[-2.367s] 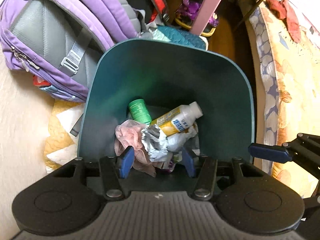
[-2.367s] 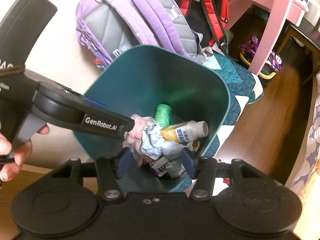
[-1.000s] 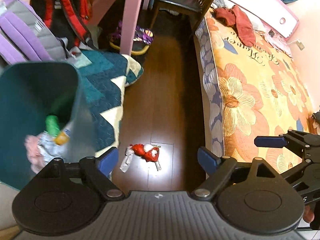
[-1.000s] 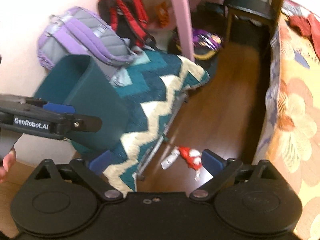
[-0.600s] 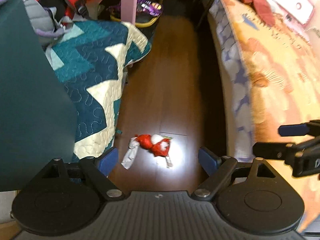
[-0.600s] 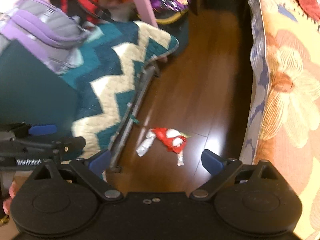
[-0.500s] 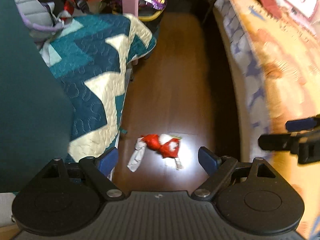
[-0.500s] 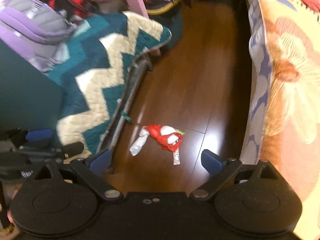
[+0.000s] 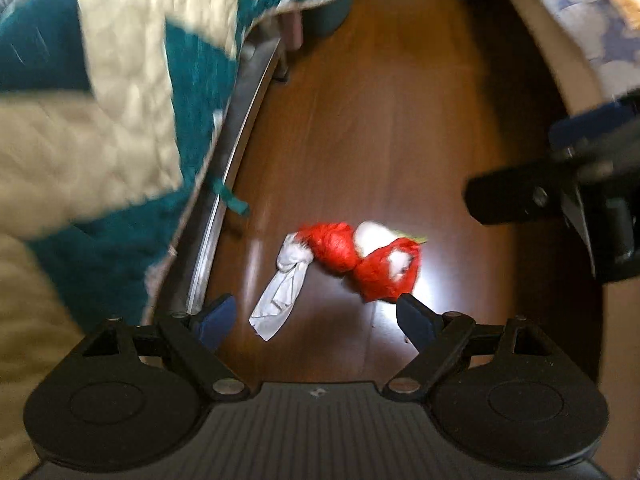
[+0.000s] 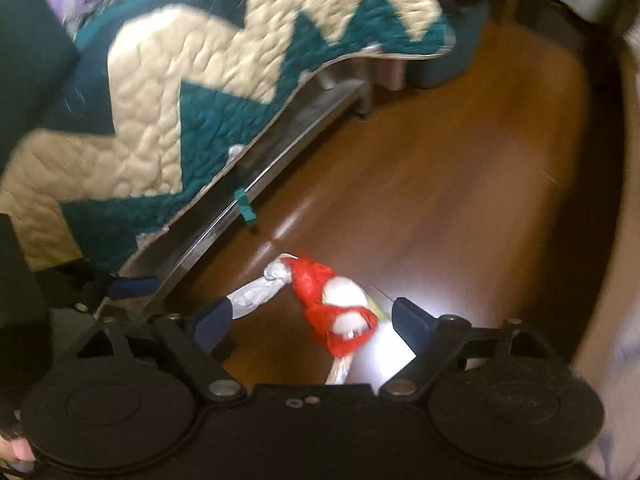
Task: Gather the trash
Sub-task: 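Grasp the white cloth with the left tool while the right tool grasps the red plastic bag, then carry the white cloth and red bag up over the teal wastebasket with both tools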
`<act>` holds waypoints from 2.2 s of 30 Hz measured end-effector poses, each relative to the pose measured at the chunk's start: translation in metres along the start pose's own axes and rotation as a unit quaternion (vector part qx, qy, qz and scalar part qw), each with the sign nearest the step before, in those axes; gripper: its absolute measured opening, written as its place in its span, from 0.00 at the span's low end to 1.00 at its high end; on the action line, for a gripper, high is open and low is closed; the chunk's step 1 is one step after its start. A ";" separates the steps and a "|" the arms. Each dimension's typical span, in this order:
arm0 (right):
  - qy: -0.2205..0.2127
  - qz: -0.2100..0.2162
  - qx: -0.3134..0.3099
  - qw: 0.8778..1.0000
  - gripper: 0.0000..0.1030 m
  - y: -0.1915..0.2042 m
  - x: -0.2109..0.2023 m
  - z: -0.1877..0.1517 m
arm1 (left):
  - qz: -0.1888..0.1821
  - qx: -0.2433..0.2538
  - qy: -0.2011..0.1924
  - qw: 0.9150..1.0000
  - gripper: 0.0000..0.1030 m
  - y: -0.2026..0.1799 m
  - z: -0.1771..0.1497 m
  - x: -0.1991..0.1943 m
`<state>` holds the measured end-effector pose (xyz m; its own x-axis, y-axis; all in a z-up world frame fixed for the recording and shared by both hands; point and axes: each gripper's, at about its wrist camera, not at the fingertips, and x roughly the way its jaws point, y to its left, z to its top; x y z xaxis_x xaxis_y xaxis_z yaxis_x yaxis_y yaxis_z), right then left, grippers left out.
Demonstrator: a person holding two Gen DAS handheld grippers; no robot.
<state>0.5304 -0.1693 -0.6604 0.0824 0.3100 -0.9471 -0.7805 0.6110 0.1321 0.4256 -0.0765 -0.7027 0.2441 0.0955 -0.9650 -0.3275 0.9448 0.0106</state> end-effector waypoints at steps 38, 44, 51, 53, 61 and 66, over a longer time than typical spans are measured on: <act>0.077 0.015 -0.084 0.993 0.26 -0.002 0.249 0.008 | 0.013 -0.062 -0.018 0.998 0.43 0.043 -0.027 0.223; 0.064 0.015 -0.076 0.995 0.24 0.001 0.239 0.004 | 0.003 -0.080 -0.016 0.997 0.11 0.046 -0.024 0.219; 0.029 0.028 -0.013 0.999 0.24 -0.006 0.191 -0.008 | 0.018 -0.087 -0.008 0.996 0.07 0.045 -0.024 0.200; 0.022 0.036 0.015 0.999 0.24 -0.008 0.172 -0.015 | 0.022 -0.087 -0.005 0.996 0.07 0.044 -0.025 0.184; -0.005 0.048 0.101 0.994 0.24 -0.004 0.065 -0.039 | 0.010 -0.077 0.000 0.997 0.07 0.044 -0.021 0.098; -0.018 0.046 0.138 0.989 0.24 0.005 -0.021 -0.038 | -0.004 -0.058 -0.002 0.998 0.07 0.047 -0.015 0.016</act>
<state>0.5009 -0.2008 -0.6510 0.0446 0.3955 -0.9174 -0.5870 0.7534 0.2962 0.4001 -0.0353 -0.7220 0.2508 0.0905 -0.9638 -0.4292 0.9028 -0.0269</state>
